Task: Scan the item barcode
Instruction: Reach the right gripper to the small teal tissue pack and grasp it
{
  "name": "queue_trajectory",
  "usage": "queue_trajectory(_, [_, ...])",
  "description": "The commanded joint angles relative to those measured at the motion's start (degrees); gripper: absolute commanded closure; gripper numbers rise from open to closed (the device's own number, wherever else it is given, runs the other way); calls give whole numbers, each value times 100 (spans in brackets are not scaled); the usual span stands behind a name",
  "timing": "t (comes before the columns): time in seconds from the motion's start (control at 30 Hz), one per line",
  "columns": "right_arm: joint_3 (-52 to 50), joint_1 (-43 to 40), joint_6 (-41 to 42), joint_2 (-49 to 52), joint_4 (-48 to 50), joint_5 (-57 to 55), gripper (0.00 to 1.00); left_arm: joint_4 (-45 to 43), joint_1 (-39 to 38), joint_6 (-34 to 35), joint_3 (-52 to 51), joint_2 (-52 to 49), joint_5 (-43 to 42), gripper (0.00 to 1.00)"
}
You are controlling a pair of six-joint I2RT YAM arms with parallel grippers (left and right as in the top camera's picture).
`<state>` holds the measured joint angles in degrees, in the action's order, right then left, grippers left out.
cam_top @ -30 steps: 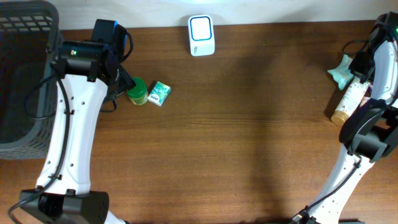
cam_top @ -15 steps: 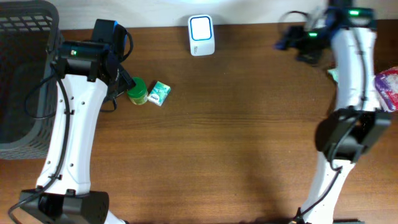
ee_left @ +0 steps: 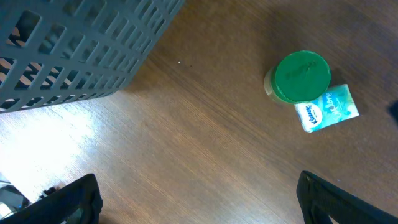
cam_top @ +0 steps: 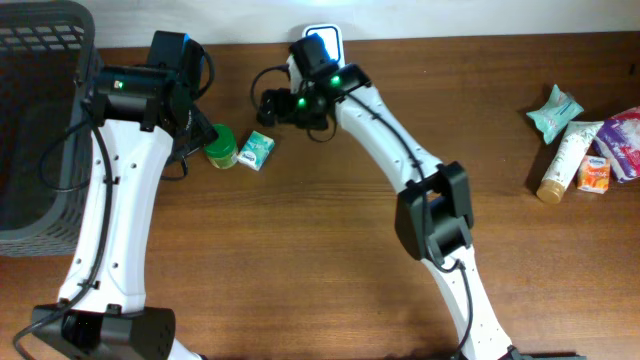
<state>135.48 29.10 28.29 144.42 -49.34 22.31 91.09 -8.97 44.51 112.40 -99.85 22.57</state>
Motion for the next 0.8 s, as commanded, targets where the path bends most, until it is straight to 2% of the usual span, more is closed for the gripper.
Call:
queue_trajectory(0.0, [35,210,470,339,125,-205,12,11,4,-70,4,17,63,1])
queue_trajectory(0.03, [37,275,739,433,118,-205,18,9,4,-68,4,17,61,1])
queue_trajectory(0.1, [35,319,1045,549,118,-205,19,11,4,-70,4,17,61,1])
queue_trajectory(0.17, [31,372,1478,688,120,-205,29,11,4,-70,4,17,61,1])
queue_trajectory(0.23, [11,407,1641,798,111,-201,34,9,4,-68,4,17,61,1])
queue_trajectory(0.3, [-33,455,1637,835,57,-205,48,9,4,-68,4,17,61,1])
queue_trajectory(0.33, [-33,463,1635,837,-33,-219,62,9,4,-70,4,17,63,1])
queue_trajectory(0.37, [-33,463,1609,835,-103,-223,71,9,4,-70,4,17,61,1])
queue_trajectory(0.43, [-26,424,1392,831,-146,-195,75,9,4,-70,4,17,63,1])
queue_trajectory(0.47, [-26,413,1394,831,-181,-177,80,9,4,-68,4,17,61,1])
queue_trajectory(0.5, [0,387,1394,828,-308,-179,91,9,4,-68,4,17,61,1])
queue_trajectory(0.53, [37,369,1388,820,-422,-184,96,9,4,-70,4,17,61,1])
queue_trajectory(0.63, [271,232,1091,678,-1154,-378,96,11,4,-70,4,17,63,1])
queue_trajectory(0.77, [289,184,1091,297,-2756,-1827,96,9,4,-70,4,17,63,1])
